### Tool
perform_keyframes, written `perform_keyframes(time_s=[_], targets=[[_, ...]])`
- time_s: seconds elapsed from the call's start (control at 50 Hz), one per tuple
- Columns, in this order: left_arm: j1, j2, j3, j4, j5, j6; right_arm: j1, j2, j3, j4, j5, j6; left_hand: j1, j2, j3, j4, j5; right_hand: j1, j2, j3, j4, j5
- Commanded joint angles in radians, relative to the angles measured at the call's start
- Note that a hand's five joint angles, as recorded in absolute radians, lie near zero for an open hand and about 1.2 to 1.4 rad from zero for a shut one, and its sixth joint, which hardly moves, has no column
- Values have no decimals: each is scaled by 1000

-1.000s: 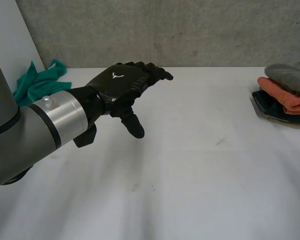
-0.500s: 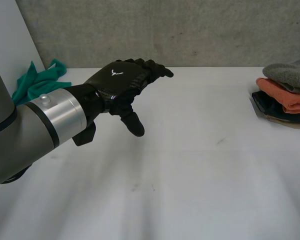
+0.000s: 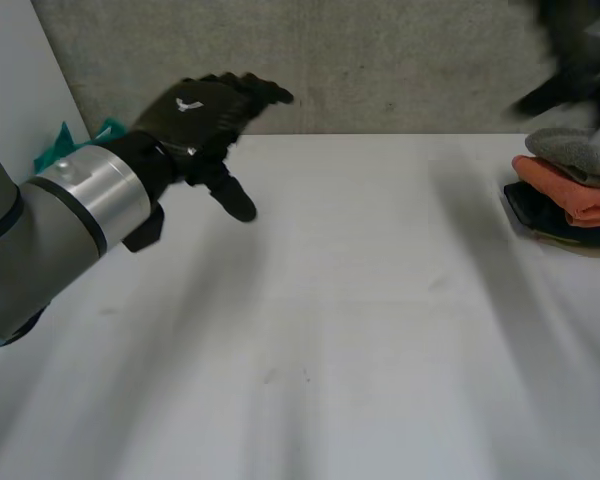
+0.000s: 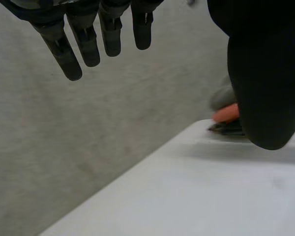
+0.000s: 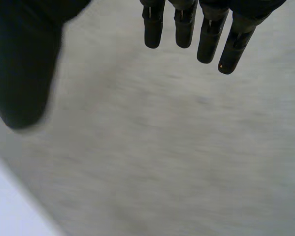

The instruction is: Fold the laundry.

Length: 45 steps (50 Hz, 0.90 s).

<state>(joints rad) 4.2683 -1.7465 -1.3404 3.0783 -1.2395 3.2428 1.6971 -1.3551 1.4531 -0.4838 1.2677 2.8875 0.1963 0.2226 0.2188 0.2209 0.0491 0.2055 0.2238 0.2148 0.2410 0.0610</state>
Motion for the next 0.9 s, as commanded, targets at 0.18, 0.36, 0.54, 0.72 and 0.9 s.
perform_keyframes(time_s=[0.18, 0.36, 0.54, 0.72, 0.9], targets=[[413, -374, 234, 269, -55, 127, 210, 60, 411, -1, 7, -97, 29, 3, 6, 4, 2, -31, -49, -40, -66, -61], [522, -780, 566, 125, -31, 409, 197, 62, 447, -2, 9, -102, 47, 20, 24, 22, 19, -31, -49, -40, -66, -61], [556, -890, 620, 117, 12, 494, 197, 65, 455, -9, 6, -103, 140, 114, 118, 116, 113, -31, -49, -40, -66, -61], [555, -843, 521, 105, 63, 495, 196, 68, 454, -12, 2, -105, 284, 258, 262, 260, 257, -31, -49, -40, -66, -61], [556, -866, 524, 106, 60, 500, 196, 83, 454, -13, 2, -106, 331, 305, 309, 307, 304, -31, -49, -40, -66, -61]])
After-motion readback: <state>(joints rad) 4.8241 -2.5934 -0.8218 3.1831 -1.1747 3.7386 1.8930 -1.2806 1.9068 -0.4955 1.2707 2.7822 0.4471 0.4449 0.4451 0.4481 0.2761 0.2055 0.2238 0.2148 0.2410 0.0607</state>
